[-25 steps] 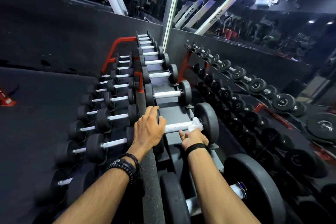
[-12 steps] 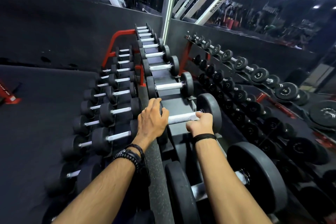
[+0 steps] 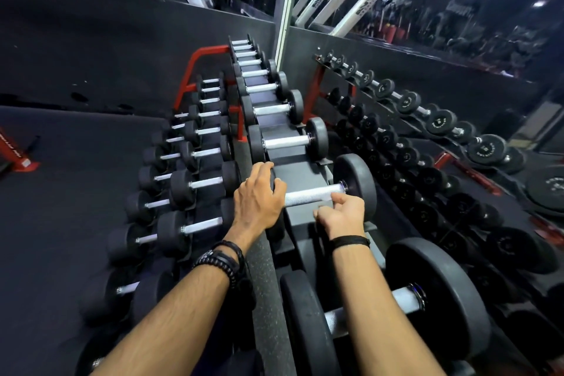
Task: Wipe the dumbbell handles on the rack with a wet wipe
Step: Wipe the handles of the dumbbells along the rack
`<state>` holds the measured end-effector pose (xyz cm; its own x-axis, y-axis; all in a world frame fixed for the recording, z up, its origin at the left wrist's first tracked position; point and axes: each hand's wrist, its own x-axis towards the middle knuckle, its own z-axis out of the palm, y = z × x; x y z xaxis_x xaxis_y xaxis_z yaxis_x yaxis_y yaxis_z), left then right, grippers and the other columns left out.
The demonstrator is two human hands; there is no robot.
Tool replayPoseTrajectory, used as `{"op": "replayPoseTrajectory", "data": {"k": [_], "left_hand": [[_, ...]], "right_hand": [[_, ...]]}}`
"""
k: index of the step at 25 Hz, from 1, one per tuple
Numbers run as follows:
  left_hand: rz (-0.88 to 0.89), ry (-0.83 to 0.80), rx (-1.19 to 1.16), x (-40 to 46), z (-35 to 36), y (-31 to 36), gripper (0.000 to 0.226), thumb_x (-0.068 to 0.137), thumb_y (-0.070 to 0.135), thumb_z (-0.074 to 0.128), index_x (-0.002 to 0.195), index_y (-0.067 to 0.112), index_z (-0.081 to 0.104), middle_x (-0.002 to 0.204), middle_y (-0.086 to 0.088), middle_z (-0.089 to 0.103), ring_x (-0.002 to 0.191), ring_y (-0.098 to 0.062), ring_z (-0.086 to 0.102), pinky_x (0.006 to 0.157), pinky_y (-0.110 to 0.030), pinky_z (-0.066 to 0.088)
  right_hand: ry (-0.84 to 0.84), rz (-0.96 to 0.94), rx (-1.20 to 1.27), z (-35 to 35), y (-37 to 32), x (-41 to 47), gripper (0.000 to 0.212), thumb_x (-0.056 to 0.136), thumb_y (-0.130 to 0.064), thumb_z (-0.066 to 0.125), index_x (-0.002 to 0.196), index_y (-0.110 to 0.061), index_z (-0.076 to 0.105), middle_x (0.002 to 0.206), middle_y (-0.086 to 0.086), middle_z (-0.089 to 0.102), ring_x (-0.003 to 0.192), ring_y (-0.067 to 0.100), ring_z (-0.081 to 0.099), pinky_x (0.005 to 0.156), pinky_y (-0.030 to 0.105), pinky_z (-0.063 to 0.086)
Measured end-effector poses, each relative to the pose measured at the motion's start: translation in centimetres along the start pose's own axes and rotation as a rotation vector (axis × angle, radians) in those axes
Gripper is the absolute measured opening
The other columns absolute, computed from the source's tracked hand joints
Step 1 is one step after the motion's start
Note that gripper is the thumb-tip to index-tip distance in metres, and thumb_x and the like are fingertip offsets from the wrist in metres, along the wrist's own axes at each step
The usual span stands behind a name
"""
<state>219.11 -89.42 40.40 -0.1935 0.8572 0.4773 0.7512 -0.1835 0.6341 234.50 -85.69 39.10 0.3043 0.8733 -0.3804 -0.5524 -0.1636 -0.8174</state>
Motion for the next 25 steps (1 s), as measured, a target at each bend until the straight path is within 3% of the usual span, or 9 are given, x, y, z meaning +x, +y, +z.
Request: {"op": "replayPoseTrajectory", "data": {"k": [4, 7, 10, 13, 15, 17, 19, 20, 25], "left_hand": [[0.019, -0.002, 0.004, -0.1, 0.0, -0.1, 0.035, 0.093, 0.025, 0.047, 0.124, 0.011, 0.055, 0.121, -0.004, 0.057, 0.092, -0.028, 0.062, 0.07, -0.034, 0.044], [0.015, 0.0, 0.005, 0.0, 0.1, -0.1, 0.038, 0.094, 0.025, 0.047, 0.128, 0.01, 0.054, 0.126, -0.004, 0.056, 0.097, -0.028, 0.062, 0.073, -0.034, 0.041], [0.014, -0.018, 0.012, -0.1, 0.1, -0.1, 0.042, 0.093, 0.028, 0.044, 0.13, 0.01, 0.053, 0.129, -0.004, 0.055, 0.099, -0.03, 0.062, 0.076, -0.038, 0.047], [0.0, -0.008, 0.001, 0.1, 0.3, -0.3, 0.042, 0.092, 0.027, 0.045, 0.13, 0.011, 0.054, 0.129, -0.004, 0.056, 0.099, -0.032, 0.062, 0.076, -0.039, 0.047], [-0.003, -0.01, 0.006, 0.2, 0.3, -0.2, 0.04, 0.093, 0.024, 0.047, 0.13, 0.011, 0.054, 0.129, -0.005, 0.056, 0.1, -0.032, 0.062, 0.076, -0.039, 0.046], [0.004, -0.008, 0.015, 0.1, 0.3, -0.2, 0.043, 0.092, 0.027, 0.044, 0.13, 0.01, 0.054, 0.13, -0.005, 0.055, 0.101, -0.032, 0.061, 0.076, -0.039, 0.046], [0.002, -0.001, 0.018, 0.1, 0.3, -0.2, 0.049, 0.089, 0.032, 0.039, 0.13, 0.01, 0.054, 0.131, -0.005, 0.055, 0.101, -0.033, 0.062, 0.075, -0.039, 0.046], [-0.001, -0.004, 0.02, 0.1, 0.2, -0.2, 0.05, 0.087, 0.033, 0.038, 0.13, 0.01, 0.054, 0.131, -0.005, 0.055, 0.101, -0.033, 0.061, 0.075, -0.039, 0.046], [-0.004, -0.001, 0.023, 0.1, 0.2, 0.0, 0.05, 0.086, 0.034, 0.037, 0.126, 0.012, 0.055, 0.129, -0.004, 0.056, 0.1, -0.033, 0.061, 0.075, -0.038, 0.044]], "right_hand": [[0.03, -0.096, -0.156, 0.2, 0.1, -0.9, 0.042, 0.075, 0.023, 0.057, 0.105, -0.005, 0.049, 0.084, 0.003, 0.048, 0.072, 0.012, 0.049, 0.065, 0.01, 0.044], [0.016, -0.151, -0.196, -0.3, -0.2, -0.9, 0.041, 0.075, 0.021, 0.06, 0.111, 0.001, 0.054, 0.089, 0.009, 0.052, 0.081, 0.017, 0.051, 0.078, 0.022, 0.047], [0.027, -0.056, -0.109, -0.4, 0.0, -1.2, 0.028, 0.081, 0.016, 0.055, 0.1, -0.005, 0.053, 0.069, 0.004, 0.051, 0.065, 0.014, 0.042, 0.062, 0.016, 0.04], [0.041, -0.108, -0.01, 0.1, -0.4, -1.5, 0.038, 0.078, 0.015, 0.054, 0.111, -0.004, 0.054, 0.091, 0.005, 0.052, 0.077, 0.01, 0.05, 0.068, 0.016, 0.039], [0.112, -0.158, -0.124, 1.4, 0.1, -2.8, 0.03, 0.077, 0.007, 0.054, 0.102, -0.009, 0.052, 0.088, -0.002, 0.048, 0.08, 0.011, 0.048, 0.067, 0.018, 0.035], [0.081, -0.205, -0.25, 3.1, 0.5, -3.4, 0.054, 0.073, -0.001, 0.063, 0.122, -0.002, 0.041, 0.108, 0.004, 0.049, 0.107, 0.018, 0.052, 0.088, 0.024, 0.042], [0.032, -0.194, -0.487, 4.3, 1.5, -4.2, 0.102, 0.074, -0.011, 0.07, 0.149, 0.003, 0.002, 0.153, 0.022, 0.014, 0.147, 0.031, 0.011, 0.12, 0.038, 0.015], [0.055, -0.203, -0.647, 4.7, 1.9, -4.7, 0.109, 0.078, -0.012, 0.069, 0.148, 0.004, -0.014, 0.156, 0.026, -0.011, 0.148, 0.033, -0.01, 0.121, 0.038, 0.0], [0.17, -0.348, -1.168, 4.2, 3.7, -5.5, 0.104, 0.084, -0.026, 0.053, 0.142, 0.007, -0.027, 0.15, 0.029, -0.03, 0.142, 0.036, -0.028, 0.119, 0.042, -0.01]]}}
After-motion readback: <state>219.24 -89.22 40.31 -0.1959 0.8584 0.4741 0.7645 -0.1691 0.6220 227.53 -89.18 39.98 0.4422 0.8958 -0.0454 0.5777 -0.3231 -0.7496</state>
